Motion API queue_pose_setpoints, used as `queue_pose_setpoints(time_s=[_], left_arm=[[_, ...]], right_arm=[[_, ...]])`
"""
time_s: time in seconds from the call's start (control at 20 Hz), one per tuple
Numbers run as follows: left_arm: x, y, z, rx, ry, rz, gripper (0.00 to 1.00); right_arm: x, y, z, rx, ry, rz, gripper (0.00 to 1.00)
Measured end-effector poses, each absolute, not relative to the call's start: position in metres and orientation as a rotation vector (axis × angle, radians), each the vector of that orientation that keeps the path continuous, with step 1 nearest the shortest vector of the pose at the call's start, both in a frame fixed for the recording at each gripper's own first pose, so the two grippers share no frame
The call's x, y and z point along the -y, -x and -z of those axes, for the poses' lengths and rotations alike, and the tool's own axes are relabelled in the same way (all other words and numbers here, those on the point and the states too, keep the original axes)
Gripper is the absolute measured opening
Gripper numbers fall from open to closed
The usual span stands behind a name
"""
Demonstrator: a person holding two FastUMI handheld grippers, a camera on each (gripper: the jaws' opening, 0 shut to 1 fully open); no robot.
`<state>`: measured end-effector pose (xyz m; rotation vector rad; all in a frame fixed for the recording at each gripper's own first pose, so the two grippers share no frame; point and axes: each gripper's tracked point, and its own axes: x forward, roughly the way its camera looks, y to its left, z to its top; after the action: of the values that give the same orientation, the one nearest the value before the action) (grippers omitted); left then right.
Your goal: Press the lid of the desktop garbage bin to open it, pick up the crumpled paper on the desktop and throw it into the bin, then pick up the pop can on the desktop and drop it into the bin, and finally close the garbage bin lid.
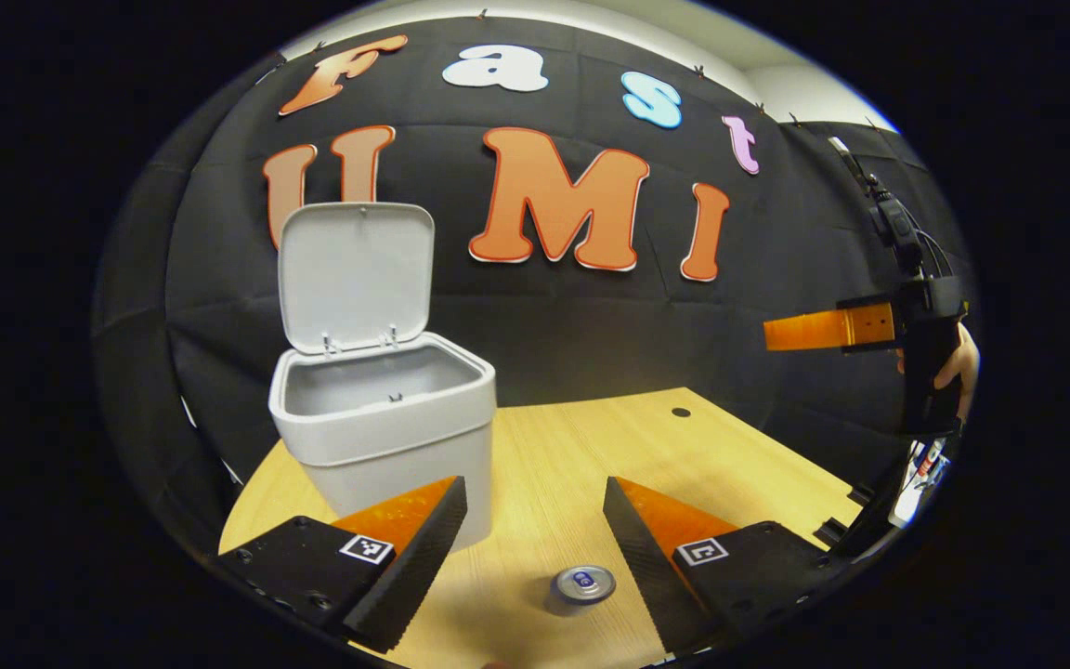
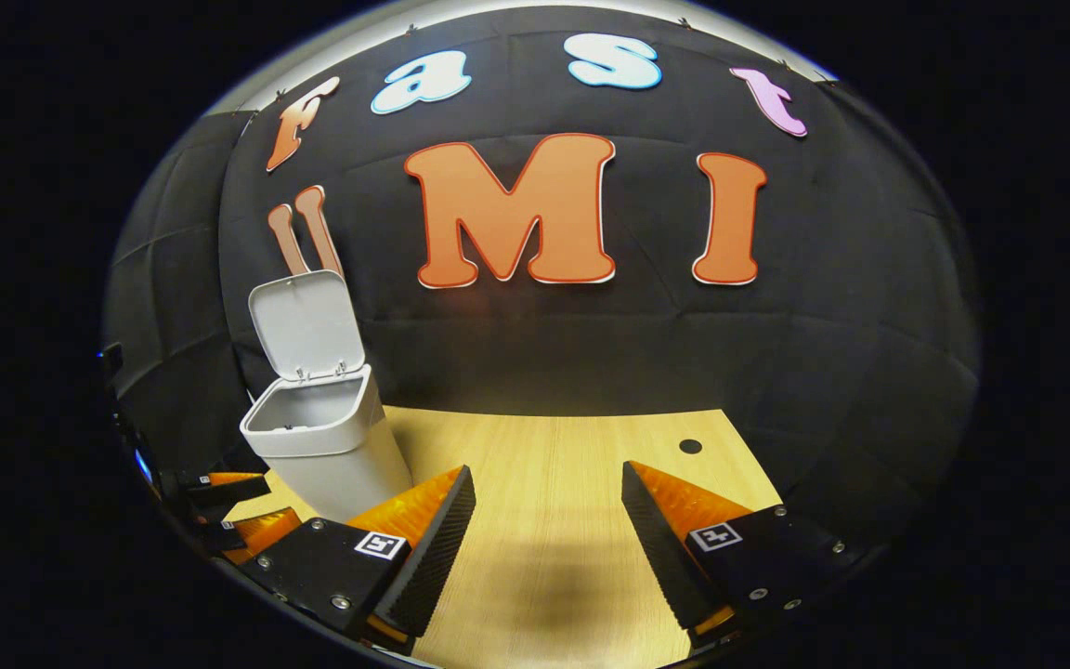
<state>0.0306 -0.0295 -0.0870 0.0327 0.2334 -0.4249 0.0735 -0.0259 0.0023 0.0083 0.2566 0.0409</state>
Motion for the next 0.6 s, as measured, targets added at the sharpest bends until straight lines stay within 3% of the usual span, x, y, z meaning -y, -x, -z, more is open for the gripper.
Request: queue_pose_setpoints(time_s=[0.35, 0.6], left_arm=[[0.070, -0.026, 0.159, -0.372, -0.039, 0.500, 0.95], [0.076, -0.024, 0.212, -0.486, -0.097, 0.485, 0.95]], right_arm=[[0.074, -0.056, 0.016, -0.293, -0.039, 0.043, 0.95], [0.097, -0.054, 0.030, -0.323, -0.065, 0.094, 0.95]])
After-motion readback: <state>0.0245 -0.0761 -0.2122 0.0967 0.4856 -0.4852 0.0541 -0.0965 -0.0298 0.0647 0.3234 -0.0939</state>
